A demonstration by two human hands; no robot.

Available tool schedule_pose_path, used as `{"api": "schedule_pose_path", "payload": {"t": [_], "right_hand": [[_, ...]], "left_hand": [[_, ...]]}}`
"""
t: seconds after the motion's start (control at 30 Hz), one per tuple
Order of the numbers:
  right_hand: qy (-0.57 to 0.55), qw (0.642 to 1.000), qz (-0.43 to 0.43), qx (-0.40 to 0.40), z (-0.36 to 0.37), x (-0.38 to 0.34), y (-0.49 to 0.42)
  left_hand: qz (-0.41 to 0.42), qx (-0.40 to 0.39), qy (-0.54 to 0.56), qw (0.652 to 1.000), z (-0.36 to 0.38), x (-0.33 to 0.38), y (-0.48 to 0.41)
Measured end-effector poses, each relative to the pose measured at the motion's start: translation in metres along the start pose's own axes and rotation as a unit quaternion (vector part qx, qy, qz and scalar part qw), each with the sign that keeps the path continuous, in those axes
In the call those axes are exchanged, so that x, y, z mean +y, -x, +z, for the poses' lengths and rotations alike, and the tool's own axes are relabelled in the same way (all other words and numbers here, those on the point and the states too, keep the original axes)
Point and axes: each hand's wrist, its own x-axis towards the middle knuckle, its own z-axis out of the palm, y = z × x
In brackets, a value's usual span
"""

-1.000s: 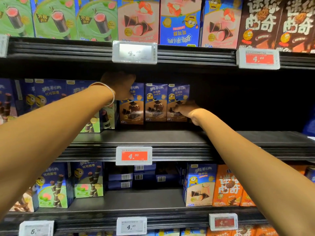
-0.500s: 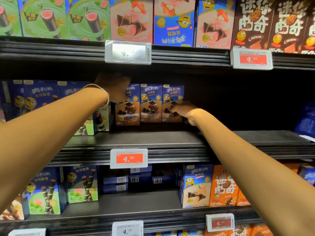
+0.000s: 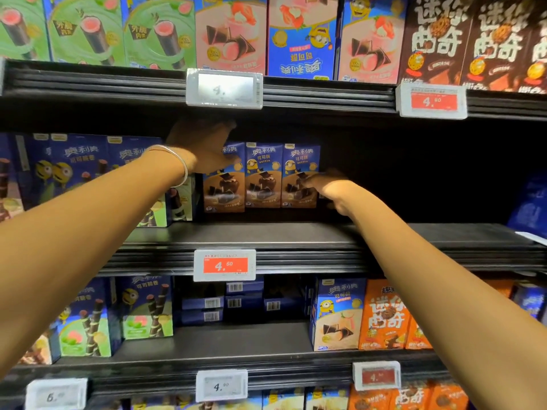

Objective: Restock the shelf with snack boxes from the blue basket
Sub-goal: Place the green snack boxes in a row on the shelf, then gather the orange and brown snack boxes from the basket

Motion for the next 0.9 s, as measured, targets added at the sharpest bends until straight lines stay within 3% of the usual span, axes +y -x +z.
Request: {"api": "schedule_pose_path", "payload": {"t": [0.07, 0.17, 0.3, 0.43, 0.53, 0.6, 0.7, 0.8, 0.9], "right_hand": [[-0.028, 0.999, -0.014, 0.014, -0.002, 0.0, 0.005], [-0.091, 0.994, -0.039, 0.049, -0.008, 0.001, 0.025], [-0.11, 0.99, -0.089, 0.018, -0.025, -0.005, 0.079], [-0.219, 0.958, -0.185, -0.003, -0.033, 0.022, 0.16], [-0.317, 0.926, -0.205, -0.003, -0.026, 0.067, 0.214], [-0.339, 0.925, -0.171, -0.011, -0.013, 0.112, 0.24], [-0.342, 0.938, -0.045, -0.019, 0.009, 0.2, 0.278], [-0.236, 0.966, 0.094, -0.058, 0.027, 0.298, 0.33], [-0.135, 0.957, 0.221, -0.128, 0.042, 0.382, 0.398]], "left_hand": [[-0.005, 0.017, 0.091, 0.996, -0.006, 0.01, 0.015], [-0.024, 0.023, 0.291, 0.956, -0.01, 0.028, 0.05], [-0.048, 0.131, 0.357, 0.924, -0.015, 0.052, 0.1], [-0.04, 0.242, 0.507, 0.826, -0.015, 0.091, 0.169], [-0.076, 0.246, 0.607, 0.752, 0.004, 0.127, 0.235], [-0.136, 0.215, 0.653, 0.714, 0.028, 0.151, 0.287], [-0.27, 0.147, 0.671, 0.674, 0.073, 0.191, 0.372], [-0.41, 0.032, 0.643, 0.646, 0.115, 0.227, 0.454], [-0.507, -0.088, 0.6, 0.612, 0.147, 0.255, 0.525]]}}
